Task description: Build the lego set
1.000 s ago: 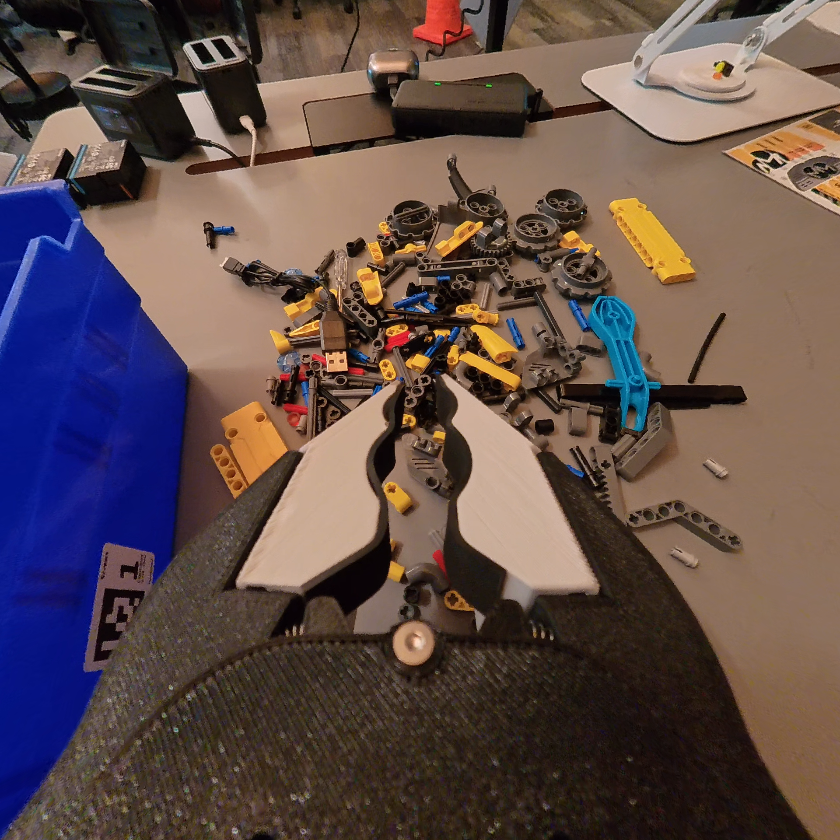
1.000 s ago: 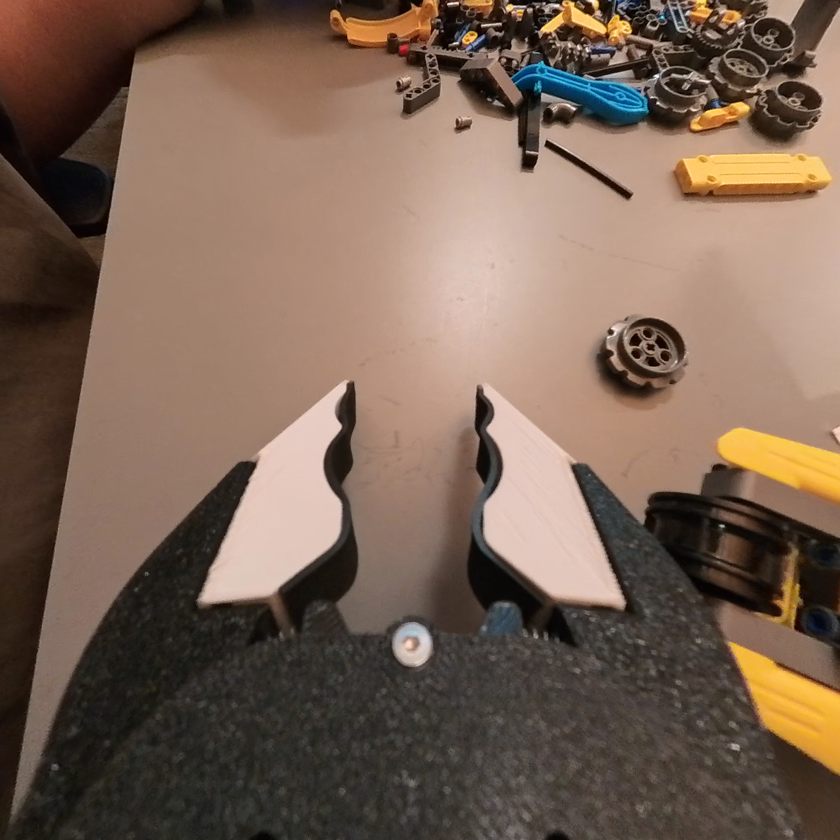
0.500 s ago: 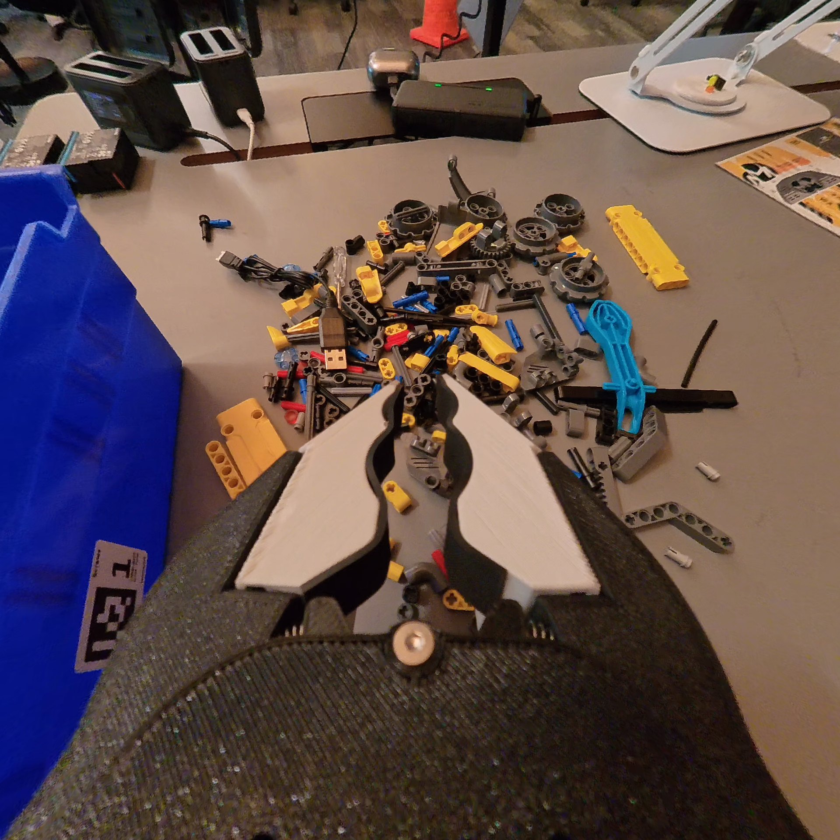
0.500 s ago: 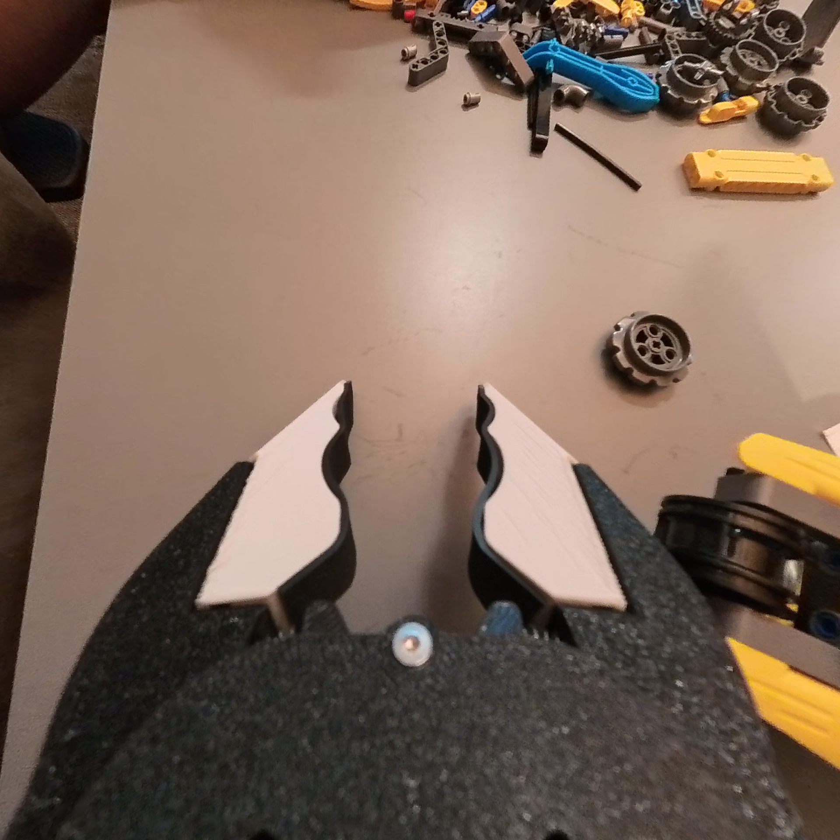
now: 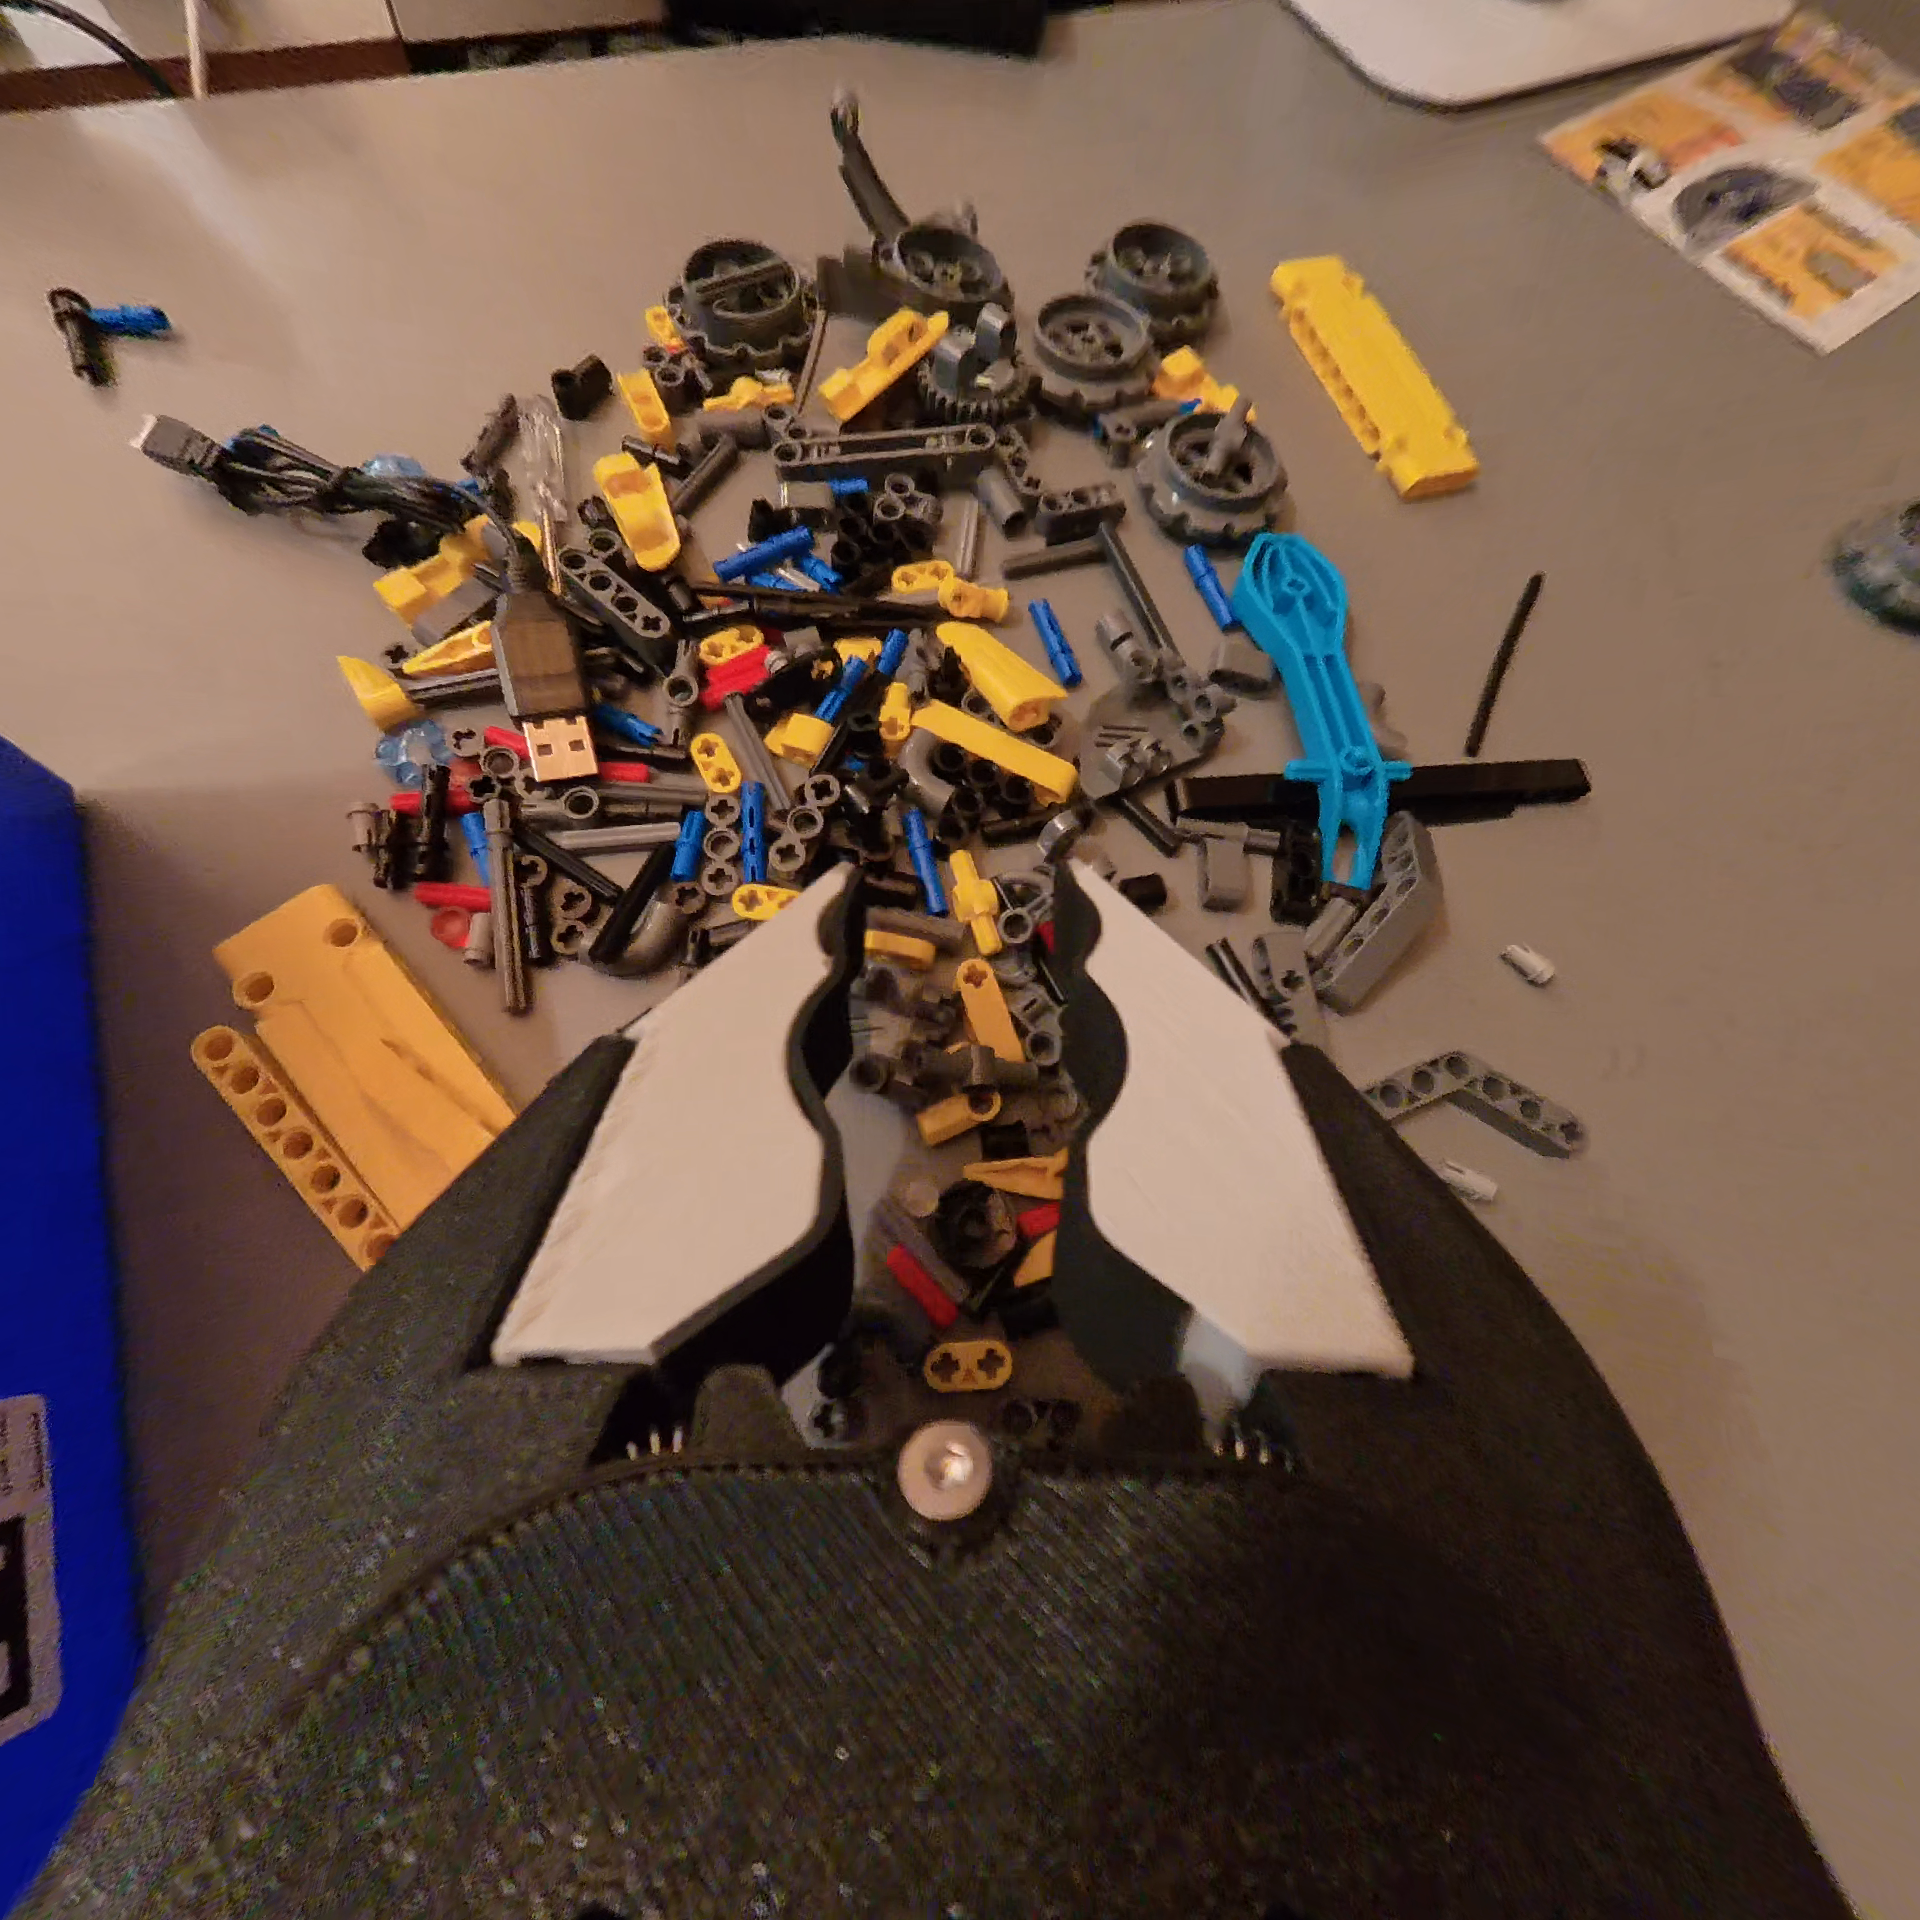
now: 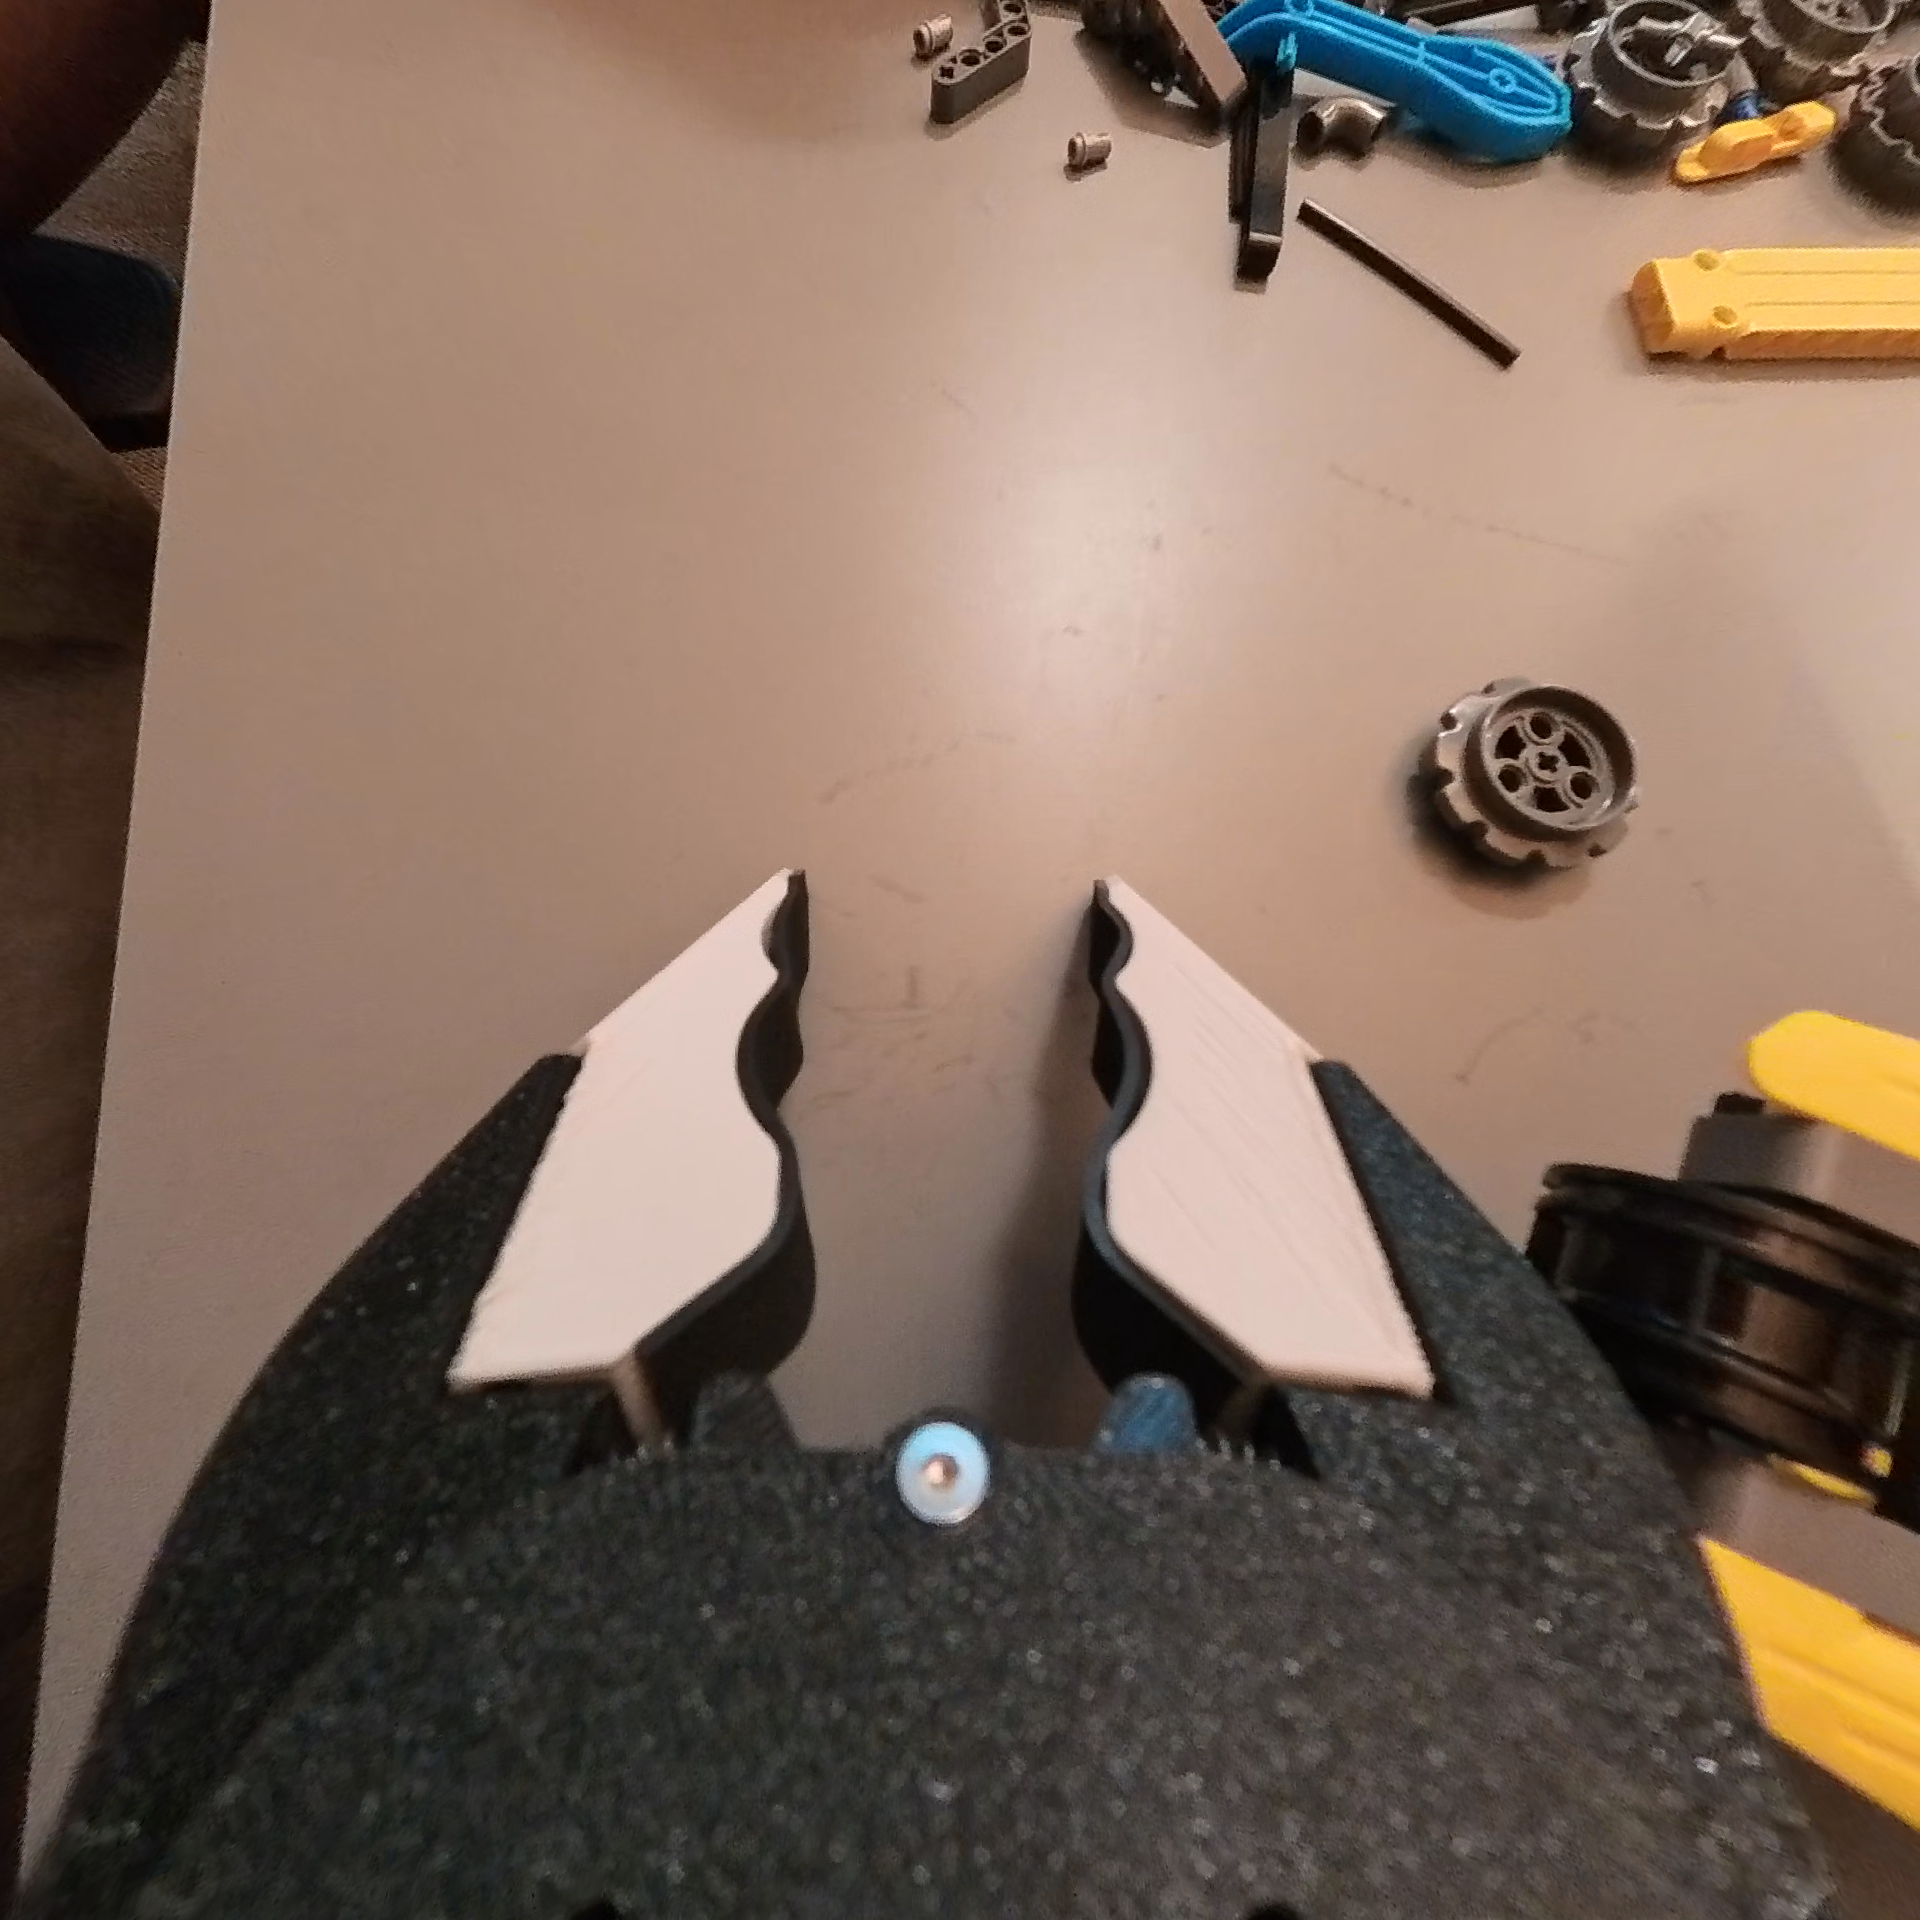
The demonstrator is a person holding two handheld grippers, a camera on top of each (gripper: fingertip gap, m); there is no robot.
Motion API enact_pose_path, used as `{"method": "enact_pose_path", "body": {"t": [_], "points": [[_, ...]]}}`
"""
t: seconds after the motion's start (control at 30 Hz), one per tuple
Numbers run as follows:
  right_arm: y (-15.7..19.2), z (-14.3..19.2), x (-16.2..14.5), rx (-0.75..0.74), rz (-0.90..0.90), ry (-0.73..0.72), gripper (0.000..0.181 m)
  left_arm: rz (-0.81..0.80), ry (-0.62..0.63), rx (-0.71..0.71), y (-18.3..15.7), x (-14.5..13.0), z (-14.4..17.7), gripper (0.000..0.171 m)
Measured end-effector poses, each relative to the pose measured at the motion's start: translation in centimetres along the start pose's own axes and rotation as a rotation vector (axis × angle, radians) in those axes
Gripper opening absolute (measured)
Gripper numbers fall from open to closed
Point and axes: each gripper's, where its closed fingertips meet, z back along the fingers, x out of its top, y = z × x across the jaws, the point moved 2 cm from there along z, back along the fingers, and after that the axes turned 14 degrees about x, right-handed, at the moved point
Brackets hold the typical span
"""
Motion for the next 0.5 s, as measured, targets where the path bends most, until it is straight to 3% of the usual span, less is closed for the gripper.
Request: {"method": "enact_pose_path", "body": {"t": [0.2,0.5], "points": [[0.2,0.0,0.0,-0.012,0.024,0.002,0.053,-0.004,0.007,0.031,0.4,-0.1,-0.1,0.027],[0.4,0.1,0.1,-0.023,0.046,0.003,0.053,0.059,-0.025,-0.068,0.6,0.1,0.7,0.019]]}}
